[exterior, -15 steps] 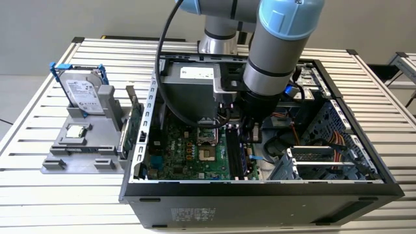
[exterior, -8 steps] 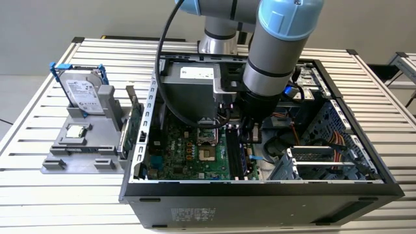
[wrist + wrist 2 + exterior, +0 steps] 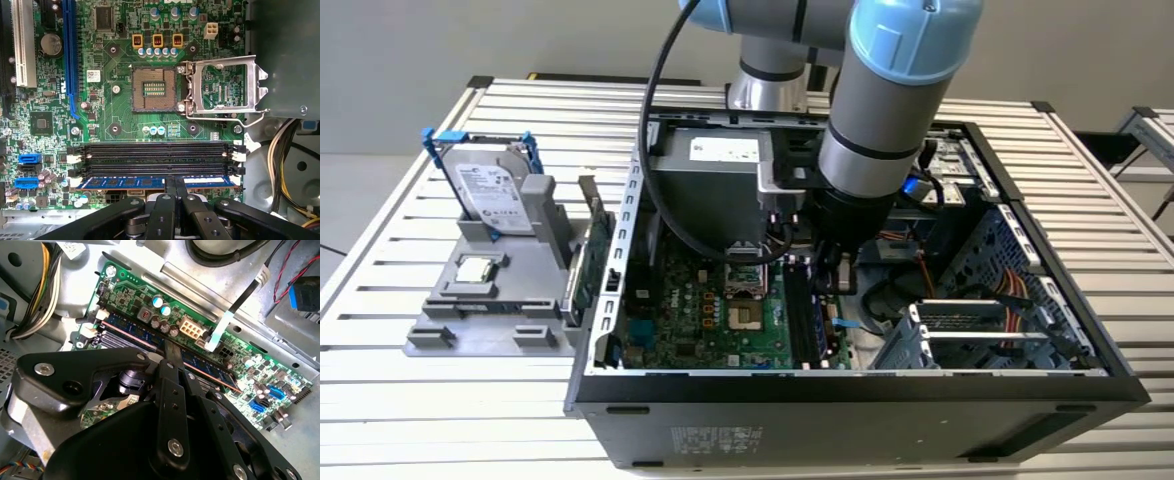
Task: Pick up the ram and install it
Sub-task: 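Press down the ram until it locks into place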
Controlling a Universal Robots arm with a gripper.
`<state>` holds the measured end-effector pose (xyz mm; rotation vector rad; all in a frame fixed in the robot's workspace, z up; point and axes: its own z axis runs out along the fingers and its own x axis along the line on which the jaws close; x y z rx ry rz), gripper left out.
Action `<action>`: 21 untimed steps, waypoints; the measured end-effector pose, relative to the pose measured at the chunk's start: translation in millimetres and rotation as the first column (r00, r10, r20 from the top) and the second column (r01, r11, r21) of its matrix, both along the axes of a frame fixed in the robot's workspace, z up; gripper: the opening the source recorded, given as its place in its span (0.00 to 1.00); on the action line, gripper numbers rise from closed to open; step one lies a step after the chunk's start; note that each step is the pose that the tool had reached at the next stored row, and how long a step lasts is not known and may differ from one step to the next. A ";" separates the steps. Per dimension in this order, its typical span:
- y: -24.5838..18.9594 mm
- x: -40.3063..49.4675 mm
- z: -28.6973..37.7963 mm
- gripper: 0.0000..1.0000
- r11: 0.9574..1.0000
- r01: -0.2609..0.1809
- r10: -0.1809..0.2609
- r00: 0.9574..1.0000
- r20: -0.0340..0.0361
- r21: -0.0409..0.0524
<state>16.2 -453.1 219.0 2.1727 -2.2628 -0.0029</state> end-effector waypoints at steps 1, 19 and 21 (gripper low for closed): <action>0.1 0.0 0.2 0.00 1.000 0.000 0.000 1.000 0.000 0.000; 0.1 0.0 24.9 0.00 1.000 0.000 0.000 1.000 0.000 0.000; 0.1 0.0 26.7 0.00 1.000 0.000 0.000 1.000 0.000 0.000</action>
